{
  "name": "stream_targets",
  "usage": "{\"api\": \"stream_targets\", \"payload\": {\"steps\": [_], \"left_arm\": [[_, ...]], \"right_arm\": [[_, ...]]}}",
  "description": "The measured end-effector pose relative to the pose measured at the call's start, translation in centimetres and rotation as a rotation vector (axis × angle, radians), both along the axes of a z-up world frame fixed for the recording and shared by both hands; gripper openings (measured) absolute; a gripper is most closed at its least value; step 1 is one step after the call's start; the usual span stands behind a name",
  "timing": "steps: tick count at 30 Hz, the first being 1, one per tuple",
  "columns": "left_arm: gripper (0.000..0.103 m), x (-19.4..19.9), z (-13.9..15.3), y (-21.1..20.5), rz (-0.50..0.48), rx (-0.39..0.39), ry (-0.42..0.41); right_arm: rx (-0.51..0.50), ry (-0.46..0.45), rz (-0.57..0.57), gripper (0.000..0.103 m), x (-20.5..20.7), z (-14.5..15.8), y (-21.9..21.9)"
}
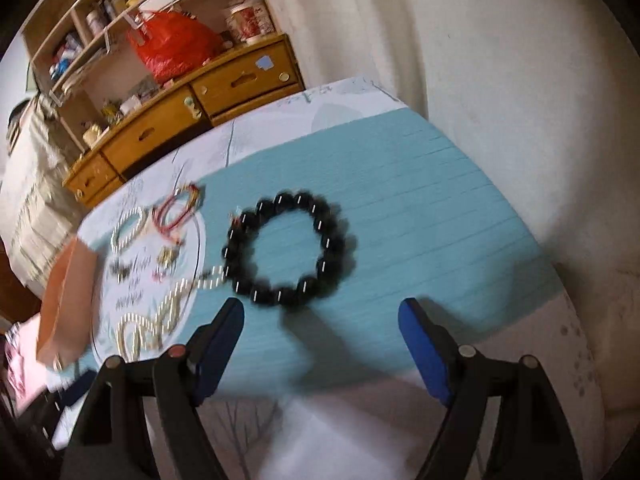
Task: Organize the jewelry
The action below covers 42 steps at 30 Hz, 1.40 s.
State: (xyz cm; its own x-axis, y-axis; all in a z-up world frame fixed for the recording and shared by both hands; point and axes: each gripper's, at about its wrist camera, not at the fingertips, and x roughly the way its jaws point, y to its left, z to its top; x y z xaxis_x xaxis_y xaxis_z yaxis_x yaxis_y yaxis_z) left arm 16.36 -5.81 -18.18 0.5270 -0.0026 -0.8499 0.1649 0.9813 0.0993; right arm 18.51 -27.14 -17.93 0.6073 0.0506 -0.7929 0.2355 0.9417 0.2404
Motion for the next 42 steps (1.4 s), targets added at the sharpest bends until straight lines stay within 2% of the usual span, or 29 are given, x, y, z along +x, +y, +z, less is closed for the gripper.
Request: {"api": "stream_targets", "payload": {"steps": [3,5,7,8,9,10,12,13,15,23,28,37,42], "left_arm": [[0.037,-0.1,0.1,-0.2,-0.007,-0.037,0.005],[0.031,-0.1,0.1,-0.4,0.000,-0.052,0.012],[0.030,-0.1,0.1,-0.4,0.017,-0.058,0.017],[0.030,-0.1,0.1,-0.4,0.029,-0.067,0.019],[0.030,-0.1,0.1,-0.3,0.039,-0.076,0.020],[0.030,-0.1,0.0,-0.2,0.049,-0.089,0.023],[0.029,0.0,0.0,0.1,0.074,-0.120,0.031],[0.026,0.0,-0.1,0.1,0.076,-0.118,0.030],[0.018,0.0,-0.1,0.0,0.065,-0.118,0.026],[0.017,0.1,-0.1,0.7,0.075,-0.146,0.056],[0.017,-0.3,0.0,1.6,0.079,-0.157,0.064],[0.017,-0.9,1.2,4.8,0.118,-0.145,0.027],[0.017,-1.5,2.9,7.4,0.125,-0.162,-0.032]], "right_arm": [[0.001,-0.001,-0.021,0.079,1.5,0.0,-0.6],[-0.046,0.008,-0.011,0.074,2.4,0.1,-0.4],[-0.111,0.025,0.008,0.059,3.1,-0.1,0.0],[-0.130,0.027,0.015,0.056,3.2,-0.1,0.1],[-0.144,0.026,0.025,0.047,3.2,-0.1,0.3],[-0.147,0.021,0.041,0.033,3.2,-0.2,0.4],[-0.114,0.012,0.060,0.018,3.1,-0.1,0.5],[-0.090,0.012,0.062,0.016,3.2,-0.2,0.4],[-0.072,0.010,0.064,0.015,3.2,-0.2,0.4],[0.031,0.010,0.063,0.015,2.9,-0.2,0.4],[0.041,-0.018,0.080,0.015,2.7,0.7,1.3],[0.057,-0.150,0.172,0.015,2.2,4.5,4.5],[0.086,-0.223,0.221,0.015,2.1,6.4,7.5]]}}
